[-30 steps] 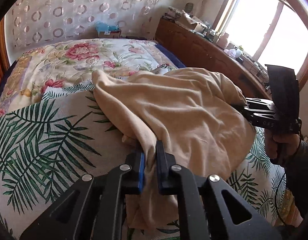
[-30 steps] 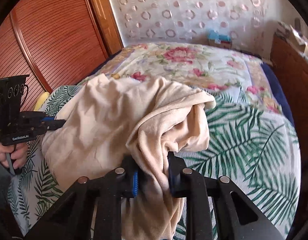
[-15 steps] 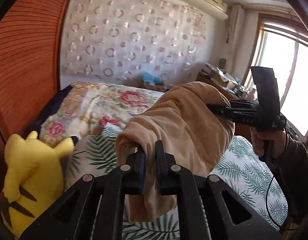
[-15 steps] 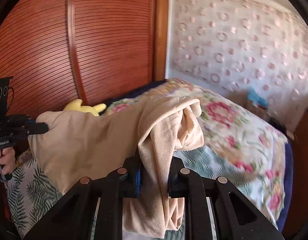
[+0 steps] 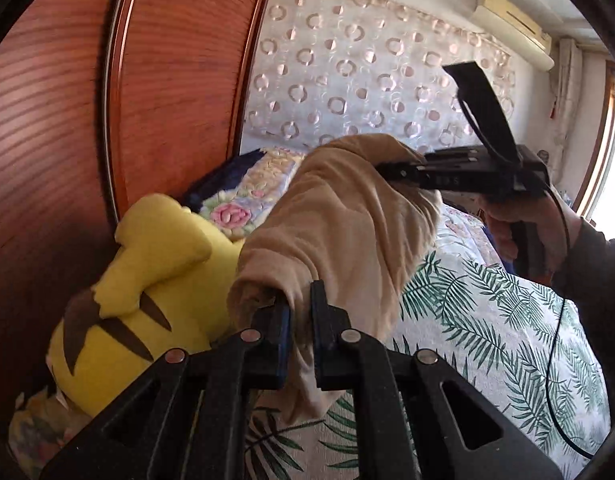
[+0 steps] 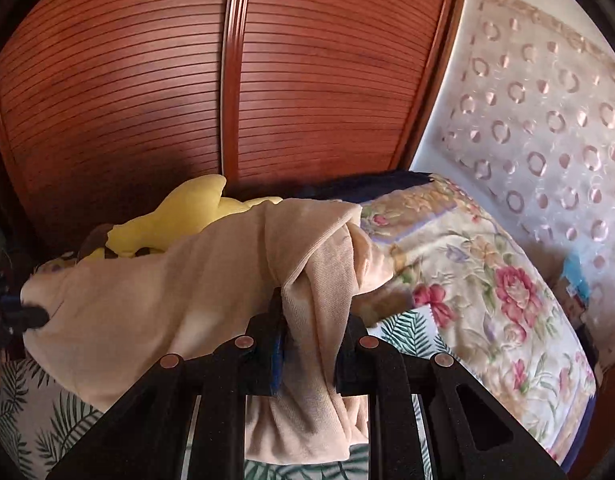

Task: Fold small clothes
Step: 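Carry the folded shirt with both grippers toward the yellow plush toy, then lower the shirt beside the yellow plush toy and open both grippers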

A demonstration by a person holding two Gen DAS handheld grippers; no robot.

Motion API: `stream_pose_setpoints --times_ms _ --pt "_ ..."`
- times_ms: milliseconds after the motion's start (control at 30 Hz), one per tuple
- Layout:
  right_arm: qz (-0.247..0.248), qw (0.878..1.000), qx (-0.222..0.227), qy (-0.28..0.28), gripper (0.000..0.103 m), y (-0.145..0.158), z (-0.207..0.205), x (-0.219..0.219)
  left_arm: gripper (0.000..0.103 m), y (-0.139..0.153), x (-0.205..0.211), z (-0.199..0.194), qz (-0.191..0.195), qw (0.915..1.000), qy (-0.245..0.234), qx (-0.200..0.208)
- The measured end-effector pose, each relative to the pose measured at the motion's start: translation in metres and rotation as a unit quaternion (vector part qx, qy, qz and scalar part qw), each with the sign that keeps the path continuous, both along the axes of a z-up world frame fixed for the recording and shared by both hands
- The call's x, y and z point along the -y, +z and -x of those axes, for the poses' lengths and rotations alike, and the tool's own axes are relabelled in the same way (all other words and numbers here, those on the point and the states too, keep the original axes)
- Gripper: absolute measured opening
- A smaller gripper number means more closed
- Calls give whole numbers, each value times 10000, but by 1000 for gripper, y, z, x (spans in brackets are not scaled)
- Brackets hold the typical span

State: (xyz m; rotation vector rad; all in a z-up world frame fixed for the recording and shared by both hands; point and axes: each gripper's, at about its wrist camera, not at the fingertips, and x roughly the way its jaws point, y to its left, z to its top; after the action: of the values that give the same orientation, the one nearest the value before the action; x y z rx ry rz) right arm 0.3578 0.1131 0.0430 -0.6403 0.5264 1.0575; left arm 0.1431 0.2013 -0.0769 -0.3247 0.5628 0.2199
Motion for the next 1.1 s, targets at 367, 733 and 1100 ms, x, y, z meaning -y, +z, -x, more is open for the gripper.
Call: stream_pose_setpoints --times_ms 367,733,1100 --pt "-76 9985 -394 -377 36 -14 -30 -33 9 -17 6 -8 -270 9982 17 -536" --pt "-727 9765 -1378 -1486 48 -44 -47 16 9 -24 1 -7 -194 9976 -82 -667" --pt "-1317 9445 -2571 -1565 68 -72 -27 43 9 -19 -1 -8 -230 9976 -127 -636"
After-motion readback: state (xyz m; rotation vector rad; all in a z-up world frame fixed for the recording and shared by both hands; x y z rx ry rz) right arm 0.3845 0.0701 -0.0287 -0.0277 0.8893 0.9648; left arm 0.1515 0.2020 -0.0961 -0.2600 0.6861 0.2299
